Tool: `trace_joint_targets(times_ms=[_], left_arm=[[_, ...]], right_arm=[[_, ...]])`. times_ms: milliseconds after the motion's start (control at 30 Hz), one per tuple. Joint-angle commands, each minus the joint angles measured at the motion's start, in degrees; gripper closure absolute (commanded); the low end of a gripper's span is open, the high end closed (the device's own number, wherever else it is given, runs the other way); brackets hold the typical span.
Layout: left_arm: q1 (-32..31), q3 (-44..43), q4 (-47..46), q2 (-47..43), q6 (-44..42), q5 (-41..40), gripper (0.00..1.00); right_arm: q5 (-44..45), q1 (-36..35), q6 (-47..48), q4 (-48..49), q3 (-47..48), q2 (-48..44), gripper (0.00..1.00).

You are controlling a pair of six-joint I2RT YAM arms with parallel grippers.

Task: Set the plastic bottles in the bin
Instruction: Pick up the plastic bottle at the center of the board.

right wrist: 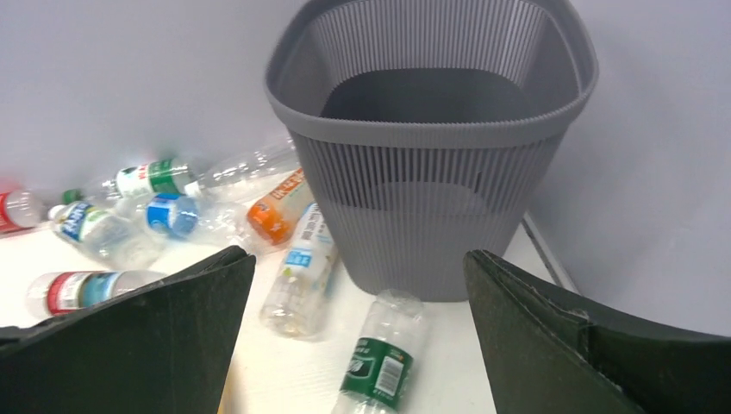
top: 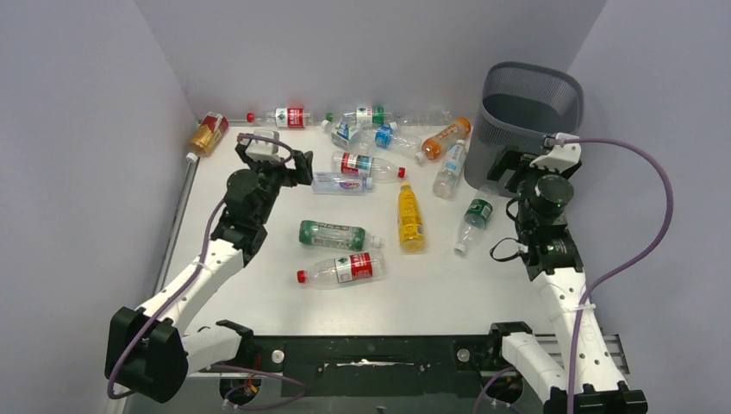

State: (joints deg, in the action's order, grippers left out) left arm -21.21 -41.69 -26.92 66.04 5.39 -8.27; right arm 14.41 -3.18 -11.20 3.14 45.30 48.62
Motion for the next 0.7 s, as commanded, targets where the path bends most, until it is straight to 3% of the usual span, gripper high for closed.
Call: trace_joint_targets(times_ms=[0,233,367,533,667], left_arm=[[-0.58,-9.72,5.77,-1.8,8.02,4.52,0.04],[-1.9,-16.38,10.37,-3.83,18.73,9.72,0.04],[-1.87,-18.55,14.66,-5.08,18.73,9.72,0.04],[1.41,-11.43,10.59,-7.75,18.73,9.72,0.04],[3.44,-14.62,15.27,-3.83,18.73,9.72,0.04]], right_arm=[[-1.66,-1.63,-5.45,-21.81,9.84,1.71,0.02],[-12.28,-1.74,-5.19,-25.16,16.77,-2.76,0.02],[-8.34,-1.65,-9.06,-30.18,21.1,-2.57,0.02],[-4.13,-1.53,-14.36,-32.74,20.85,-4.18,0.02],[-4.29,-1.56,-15.01,-33.46,19.57,-4.11,0.02]])
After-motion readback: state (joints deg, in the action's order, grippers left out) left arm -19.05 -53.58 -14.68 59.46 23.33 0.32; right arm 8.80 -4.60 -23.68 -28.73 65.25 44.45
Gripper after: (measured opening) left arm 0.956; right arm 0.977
